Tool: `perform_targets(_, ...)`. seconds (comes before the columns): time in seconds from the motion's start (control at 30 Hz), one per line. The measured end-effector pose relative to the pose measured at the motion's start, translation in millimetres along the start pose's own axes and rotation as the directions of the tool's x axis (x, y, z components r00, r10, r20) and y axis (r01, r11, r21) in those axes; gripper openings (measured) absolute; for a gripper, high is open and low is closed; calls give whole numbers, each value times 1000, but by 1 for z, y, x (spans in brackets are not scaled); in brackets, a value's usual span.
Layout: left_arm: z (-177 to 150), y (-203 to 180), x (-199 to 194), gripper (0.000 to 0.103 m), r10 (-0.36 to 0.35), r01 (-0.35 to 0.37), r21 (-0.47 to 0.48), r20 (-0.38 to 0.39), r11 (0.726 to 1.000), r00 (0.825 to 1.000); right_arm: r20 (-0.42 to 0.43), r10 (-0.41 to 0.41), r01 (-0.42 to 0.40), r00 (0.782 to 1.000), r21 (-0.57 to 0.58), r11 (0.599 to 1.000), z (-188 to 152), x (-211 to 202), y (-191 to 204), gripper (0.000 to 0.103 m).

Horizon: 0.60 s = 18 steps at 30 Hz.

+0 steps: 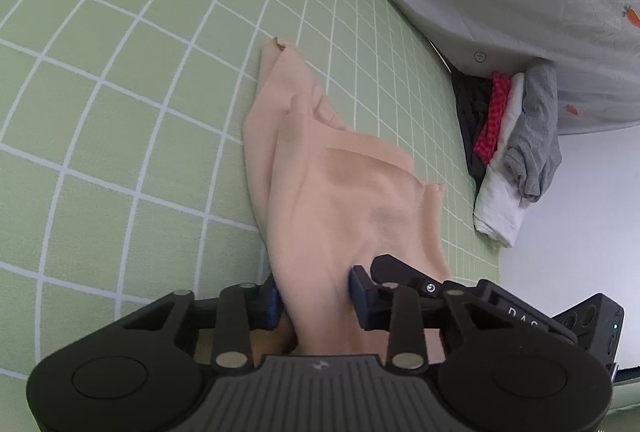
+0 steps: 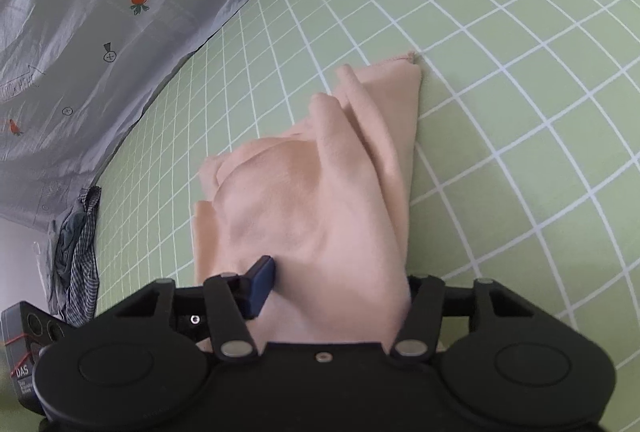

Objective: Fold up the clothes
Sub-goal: 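Lift the folded sweater with both grippers and carry it toward the clothes stack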

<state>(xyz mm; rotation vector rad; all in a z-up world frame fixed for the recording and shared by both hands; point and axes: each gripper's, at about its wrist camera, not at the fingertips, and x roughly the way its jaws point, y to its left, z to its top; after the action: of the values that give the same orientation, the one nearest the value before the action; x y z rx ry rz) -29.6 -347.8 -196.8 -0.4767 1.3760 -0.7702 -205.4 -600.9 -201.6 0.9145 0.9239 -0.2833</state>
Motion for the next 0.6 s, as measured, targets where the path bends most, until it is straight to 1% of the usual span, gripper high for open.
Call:
perform_targets(0.03, 0, -2, 0, 30, 4, -4, 9, -4, 1000, 1000, 1, 6, -6, 1000, -4, 1000, 0, -2, 0, 48)
perform_targets(0.13, 1, -10, 0, 27, 15, -14, 35, -12, 999, 1000, 10, 20, -20, 1000, 1, 1000, -1, -10, -3, 40)
perform_targets(0.27, -3, -25, -1, 25, 23, -24, 71, 9, 997, 1000, 24, 41, -42, 999, 4, 999, 2, -21, -8, 38)
perform_targets(0.43, -9, -53, -3, 25, 30, -38, 96, 74, 995, 997, 47, 101, -100, 994, -25, 995, 15, -36, -19, 37)
perform_targets(0.6, -17, -98, 7, 25, 36, -49, 107, 127, 993, 991, 67, 158, -154, 985, -62, 986, 40, -59, -39, 37)
